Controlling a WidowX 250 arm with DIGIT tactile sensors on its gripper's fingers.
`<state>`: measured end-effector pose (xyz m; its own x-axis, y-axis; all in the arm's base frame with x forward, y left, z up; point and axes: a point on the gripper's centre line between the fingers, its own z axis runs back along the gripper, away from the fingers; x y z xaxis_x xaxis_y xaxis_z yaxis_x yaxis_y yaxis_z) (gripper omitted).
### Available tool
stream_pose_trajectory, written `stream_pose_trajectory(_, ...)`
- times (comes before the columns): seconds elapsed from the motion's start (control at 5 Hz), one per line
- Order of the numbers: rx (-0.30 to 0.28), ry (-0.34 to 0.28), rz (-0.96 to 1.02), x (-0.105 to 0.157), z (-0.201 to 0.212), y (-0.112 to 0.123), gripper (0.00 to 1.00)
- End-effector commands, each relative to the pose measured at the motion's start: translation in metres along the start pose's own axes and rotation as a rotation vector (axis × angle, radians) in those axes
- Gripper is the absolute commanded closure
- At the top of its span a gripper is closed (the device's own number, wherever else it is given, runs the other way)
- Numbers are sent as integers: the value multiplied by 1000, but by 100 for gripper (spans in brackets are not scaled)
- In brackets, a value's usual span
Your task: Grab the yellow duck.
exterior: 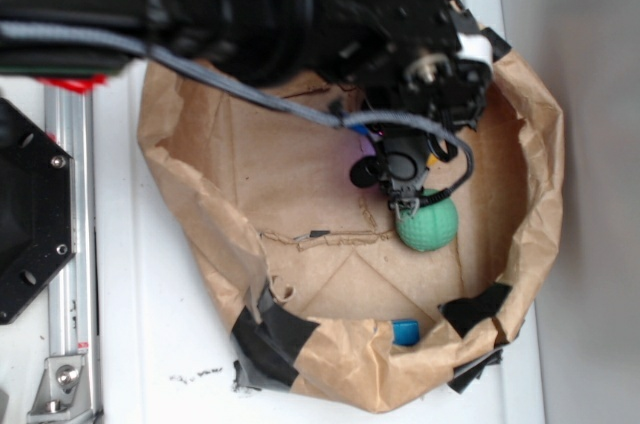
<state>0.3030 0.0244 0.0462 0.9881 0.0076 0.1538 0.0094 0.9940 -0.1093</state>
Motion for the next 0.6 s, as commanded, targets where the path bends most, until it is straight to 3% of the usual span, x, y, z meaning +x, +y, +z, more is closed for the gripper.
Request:
stream_pose_trajectory(0.0,-67,-49,27,-20,89,-22,100)
stream_pose_trajectory(0.4,-22,-53,67,-20,85,-23,100)
